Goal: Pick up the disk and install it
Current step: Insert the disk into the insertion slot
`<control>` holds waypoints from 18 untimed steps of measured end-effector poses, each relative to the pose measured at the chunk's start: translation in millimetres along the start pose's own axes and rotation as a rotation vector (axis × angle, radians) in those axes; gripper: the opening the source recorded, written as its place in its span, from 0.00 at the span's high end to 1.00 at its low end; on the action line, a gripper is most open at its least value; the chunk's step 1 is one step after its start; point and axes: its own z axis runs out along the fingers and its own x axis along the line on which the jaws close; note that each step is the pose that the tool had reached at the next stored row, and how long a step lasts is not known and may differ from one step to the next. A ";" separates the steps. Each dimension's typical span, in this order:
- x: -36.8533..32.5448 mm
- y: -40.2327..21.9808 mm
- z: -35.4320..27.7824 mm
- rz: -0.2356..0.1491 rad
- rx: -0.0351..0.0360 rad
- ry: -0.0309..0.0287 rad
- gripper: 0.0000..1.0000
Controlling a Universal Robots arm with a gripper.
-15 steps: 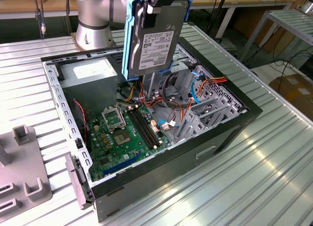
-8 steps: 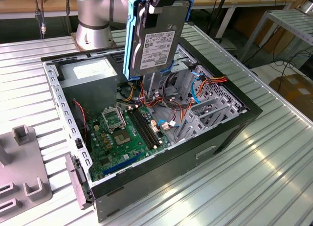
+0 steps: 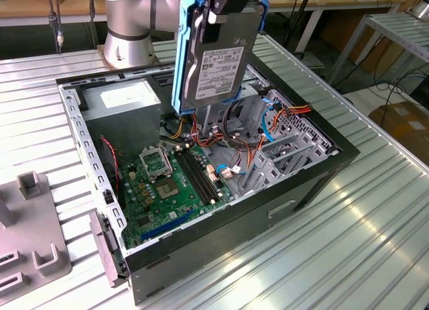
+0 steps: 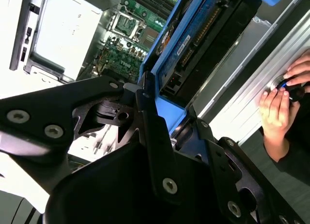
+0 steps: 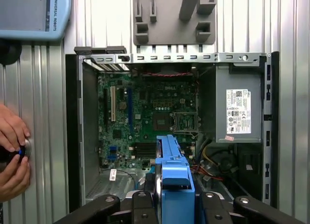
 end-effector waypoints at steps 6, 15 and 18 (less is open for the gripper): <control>19.2 -2.2 1.7 0.000 0.0001 0.0008 0.63; 25.6 -29.4 5.9 0.000 0.0000 0.0009 0.63; 27.0 -40.1 7.0 0.000 -0.0001 0.0013 0.63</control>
